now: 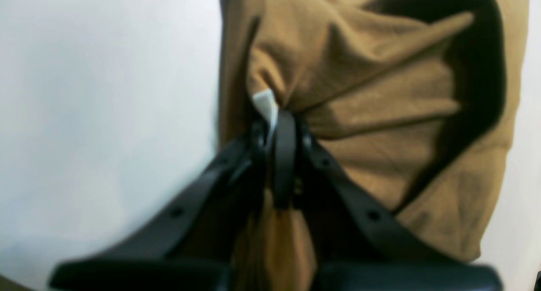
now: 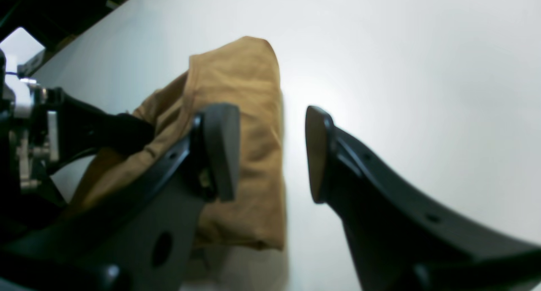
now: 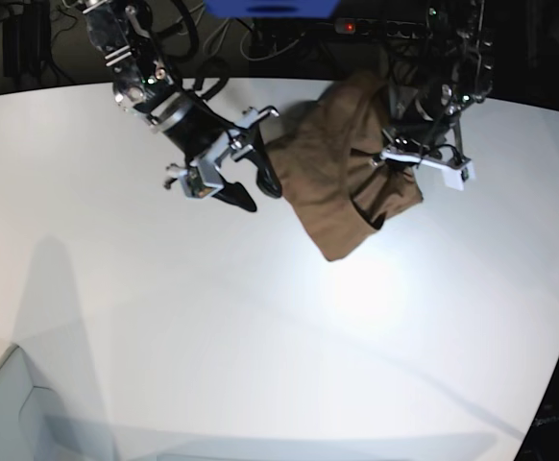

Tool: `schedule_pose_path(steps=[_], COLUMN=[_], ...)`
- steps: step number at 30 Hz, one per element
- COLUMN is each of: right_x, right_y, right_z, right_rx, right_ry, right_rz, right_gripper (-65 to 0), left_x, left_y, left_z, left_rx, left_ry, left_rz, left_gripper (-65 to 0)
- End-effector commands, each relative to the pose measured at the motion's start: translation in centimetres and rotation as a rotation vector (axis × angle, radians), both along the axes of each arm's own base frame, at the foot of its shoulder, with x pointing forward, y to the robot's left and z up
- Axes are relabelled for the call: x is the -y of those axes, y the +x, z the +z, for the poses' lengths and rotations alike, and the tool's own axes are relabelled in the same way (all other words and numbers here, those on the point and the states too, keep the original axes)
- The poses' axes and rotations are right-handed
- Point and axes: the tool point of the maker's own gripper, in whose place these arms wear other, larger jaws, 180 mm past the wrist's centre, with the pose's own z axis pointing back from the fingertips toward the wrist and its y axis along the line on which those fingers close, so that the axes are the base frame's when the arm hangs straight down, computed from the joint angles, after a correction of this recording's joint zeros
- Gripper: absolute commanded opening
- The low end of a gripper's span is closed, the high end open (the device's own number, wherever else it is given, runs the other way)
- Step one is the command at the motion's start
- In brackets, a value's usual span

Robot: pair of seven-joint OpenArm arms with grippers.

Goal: Layout the t-shirt on the table in an organized manner, then fold the t-shirt properly
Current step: 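Open the right gripper and lift it away while the left gripper holds the bundle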

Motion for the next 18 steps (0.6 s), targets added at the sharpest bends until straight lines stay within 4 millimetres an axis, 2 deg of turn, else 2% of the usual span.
schedule_pose_path(steps=[1,4,6,11,14,18], right_x=[-0.1,-0.1,-0.1,-0.1,-0.1,-0.1], right_y=[0.5,0.5,0.6,1.1,1.1,1.1], right_z=[1.4,1.4,1.6,1.5,1.4,1.4], right_rx=[0.046,0.046,0.05,0.053,0.052,0.052], right_ry=[0.032,0.03,0.032,0.028,0.027,0.028], right_rz=[0.004,0.004,0.004,0.002,0.002,0.001], right_gripper=[-38.7,-38.7,-39.0,-39.0,-39.0,-39.0], left_x=[-0.1,-0.3,-0.2,-0.4,0.1,0.8], left_y=[-0.6,-1.0,-1.1,-1.4,-0.4,0.8], left_z=[-0.7,-1.5,-1.5,-1.3,0.4,3.6], left_rx=[-0.038,-0.063,-0.063,-0.062,-0.008,0.081], left_ry=[-0.007,-0.006,-0.008,-0.007,-0.014,-0.021], left_rz=[0.015,0.019,0.017,0.022,0.012,-0.012], left_gripper=[-64.9,-64.6,-60.9,-37.6,-25.4,-15.2])
